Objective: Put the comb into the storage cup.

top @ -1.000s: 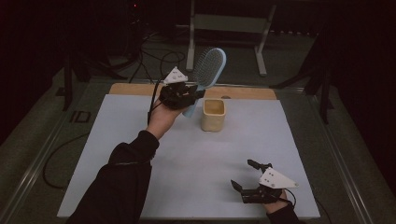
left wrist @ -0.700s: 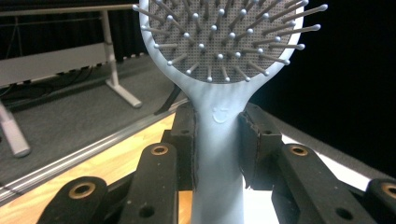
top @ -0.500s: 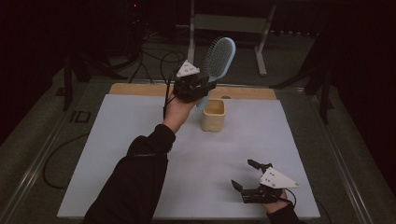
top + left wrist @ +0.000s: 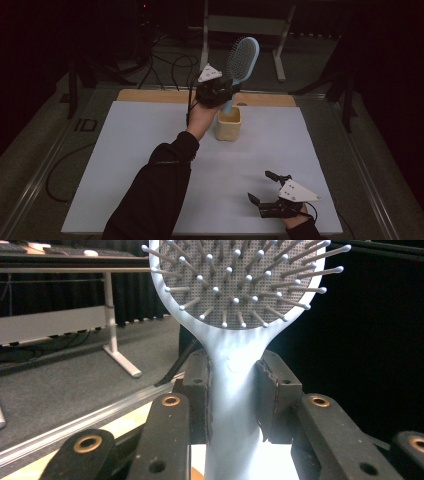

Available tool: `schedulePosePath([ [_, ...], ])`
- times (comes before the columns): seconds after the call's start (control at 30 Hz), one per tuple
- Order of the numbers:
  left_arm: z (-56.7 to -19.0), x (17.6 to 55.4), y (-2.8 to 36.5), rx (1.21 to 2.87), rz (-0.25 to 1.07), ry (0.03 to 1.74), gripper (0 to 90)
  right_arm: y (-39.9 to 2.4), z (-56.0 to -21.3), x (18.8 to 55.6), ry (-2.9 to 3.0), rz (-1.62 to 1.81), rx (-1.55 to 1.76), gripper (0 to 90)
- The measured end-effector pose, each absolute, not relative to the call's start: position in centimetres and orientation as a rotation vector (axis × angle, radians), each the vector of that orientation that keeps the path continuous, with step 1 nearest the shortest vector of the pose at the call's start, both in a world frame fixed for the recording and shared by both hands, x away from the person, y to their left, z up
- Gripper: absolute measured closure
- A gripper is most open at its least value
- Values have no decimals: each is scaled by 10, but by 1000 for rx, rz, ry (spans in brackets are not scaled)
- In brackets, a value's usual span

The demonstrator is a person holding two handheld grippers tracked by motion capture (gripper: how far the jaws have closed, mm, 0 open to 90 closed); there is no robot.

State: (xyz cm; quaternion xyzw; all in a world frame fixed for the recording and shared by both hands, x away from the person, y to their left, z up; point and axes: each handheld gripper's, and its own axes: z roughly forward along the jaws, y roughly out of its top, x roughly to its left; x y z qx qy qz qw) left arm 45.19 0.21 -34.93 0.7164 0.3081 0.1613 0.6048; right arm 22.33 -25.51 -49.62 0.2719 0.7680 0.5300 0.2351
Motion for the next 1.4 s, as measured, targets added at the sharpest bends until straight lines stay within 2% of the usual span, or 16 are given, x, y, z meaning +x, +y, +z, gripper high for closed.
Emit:
schedulePosePath([
  [0.43,-365,465,1,1552,370,729,697,-255,-497,224,2109,1462,746,85],
  [1.07,-403,480,-8,1574,378,717,697,-256,-497,224,2106,1471,748,85],
  [1.4,-424,483,-6,1532,362,707,697,-256,-497,224,2111,1471,753,85],
])
